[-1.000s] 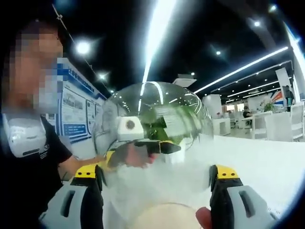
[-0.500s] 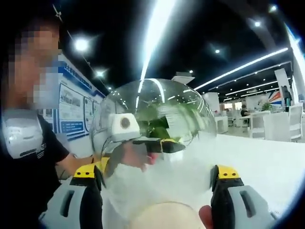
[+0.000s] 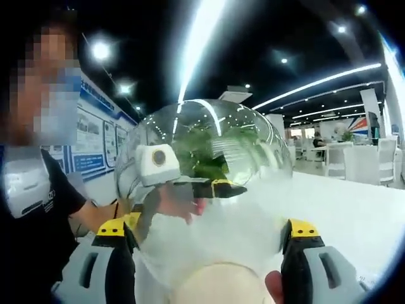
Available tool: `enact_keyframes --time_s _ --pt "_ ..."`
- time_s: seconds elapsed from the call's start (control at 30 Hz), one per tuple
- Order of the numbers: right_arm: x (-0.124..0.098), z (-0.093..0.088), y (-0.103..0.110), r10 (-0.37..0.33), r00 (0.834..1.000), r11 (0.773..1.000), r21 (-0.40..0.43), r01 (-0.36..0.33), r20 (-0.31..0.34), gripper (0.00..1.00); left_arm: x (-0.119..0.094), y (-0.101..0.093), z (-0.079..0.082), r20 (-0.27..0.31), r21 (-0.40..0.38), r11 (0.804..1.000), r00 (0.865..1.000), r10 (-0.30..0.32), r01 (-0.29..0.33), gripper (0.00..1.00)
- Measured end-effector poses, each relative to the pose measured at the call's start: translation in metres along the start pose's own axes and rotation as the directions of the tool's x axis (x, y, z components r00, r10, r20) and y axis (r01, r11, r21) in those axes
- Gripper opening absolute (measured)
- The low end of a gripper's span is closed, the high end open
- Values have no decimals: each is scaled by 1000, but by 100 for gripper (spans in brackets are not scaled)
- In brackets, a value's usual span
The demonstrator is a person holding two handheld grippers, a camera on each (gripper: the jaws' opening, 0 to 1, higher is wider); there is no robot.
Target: Open the cover put in the Mizone put the cover back on
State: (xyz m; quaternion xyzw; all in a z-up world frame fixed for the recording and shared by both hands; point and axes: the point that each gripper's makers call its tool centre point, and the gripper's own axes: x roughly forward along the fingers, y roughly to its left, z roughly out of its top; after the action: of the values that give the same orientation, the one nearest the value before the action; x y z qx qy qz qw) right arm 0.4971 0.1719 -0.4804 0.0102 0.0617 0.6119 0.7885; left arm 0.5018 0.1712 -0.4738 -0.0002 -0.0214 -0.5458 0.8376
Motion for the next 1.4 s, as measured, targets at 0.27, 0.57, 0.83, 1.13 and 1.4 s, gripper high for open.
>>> enact_keyframes --time_s 0.27,0.57,0.83,1.13,1.4 --pt "-1 -1 3 7 999 1000 6 -7 -49 90 0 -1 0 -1 6 1000 1000 0 0 86" --pt "-2 0 1 13 1000 1000 18 -13 -24 90 -2 1 0 4 4 1000 1000 -13 13 85" --pt "-3 5 2 26 1000 998 56 -26 9 90 -4 1 -1 0 15 1000 1000 -23 23 85" --pt "-2 7 3 6 999 998 55 -9 47 90 1 1 -1 -1 12 1000 1000 4 -4 85" --pt "-2 13 8 -2 999 1000 -4 3 33 91 1 -2 4 -31 40 999 999 30 -29 86"
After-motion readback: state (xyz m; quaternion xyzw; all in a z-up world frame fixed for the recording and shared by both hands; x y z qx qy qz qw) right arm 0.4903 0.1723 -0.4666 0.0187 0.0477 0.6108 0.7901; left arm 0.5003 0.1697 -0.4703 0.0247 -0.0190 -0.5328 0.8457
